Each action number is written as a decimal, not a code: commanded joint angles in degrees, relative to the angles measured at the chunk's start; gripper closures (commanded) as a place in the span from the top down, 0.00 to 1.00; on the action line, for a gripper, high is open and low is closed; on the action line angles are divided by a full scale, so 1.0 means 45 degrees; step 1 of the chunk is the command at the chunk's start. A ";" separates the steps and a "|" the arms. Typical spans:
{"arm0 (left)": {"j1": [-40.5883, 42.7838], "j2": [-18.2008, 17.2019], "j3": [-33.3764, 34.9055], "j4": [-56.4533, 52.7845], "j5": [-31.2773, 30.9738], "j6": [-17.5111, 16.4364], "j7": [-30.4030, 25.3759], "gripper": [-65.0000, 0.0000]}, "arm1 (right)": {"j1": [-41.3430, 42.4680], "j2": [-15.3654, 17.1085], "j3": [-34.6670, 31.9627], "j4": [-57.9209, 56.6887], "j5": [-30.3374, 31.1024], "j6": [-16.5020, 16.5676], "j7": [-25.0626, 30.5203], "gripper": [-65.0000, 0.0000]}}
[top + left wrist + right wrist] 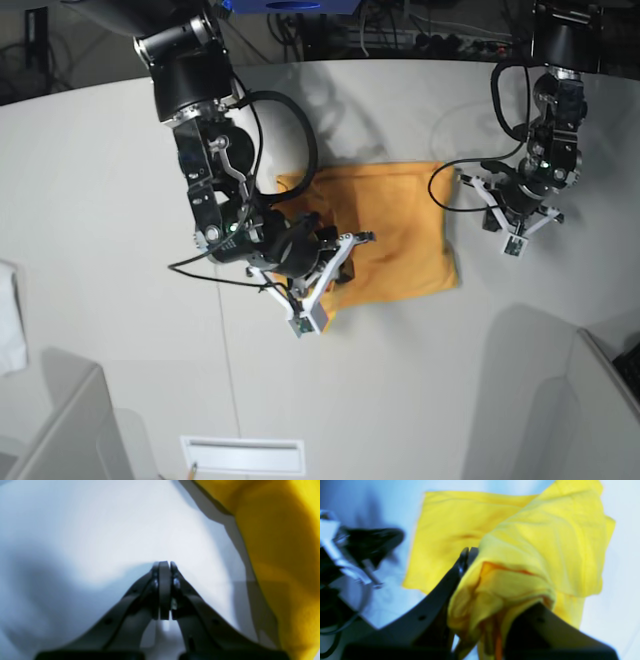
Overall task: Fold the T-shirt properly
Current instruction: 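Grasp the strip's other end with the right gripper, then fold the held end with the right gripper over onto the shirt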
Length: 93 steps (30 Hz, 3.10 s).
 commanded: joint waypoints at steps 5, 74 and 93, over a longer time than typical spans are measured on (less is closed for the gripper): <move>-0.0056 -0.0568 -0.0065 0.0157 0.0081 0.0018 0.0118 0.00 | 0.0574 -0.0359 -0.0271 0.0105 0.0004 0.0060 0.0233 0.00; 0.4007 -0.0470 -0.6981 0.2306 -0.0036 -0.0002 0.0118 0.00 | 0.2704 -0.1004 -0.6776 -0.3842 0.2329 -0.2167 0.4023 0.81; 0.3910 -0.0314 -0.7000 0.2247 -0.0036 -0.0002 0.0098 0.00 | 0.4892 -0.1004 -1.0644 -0.3998 0.6587 -0.2441 0.7091 0.81</move>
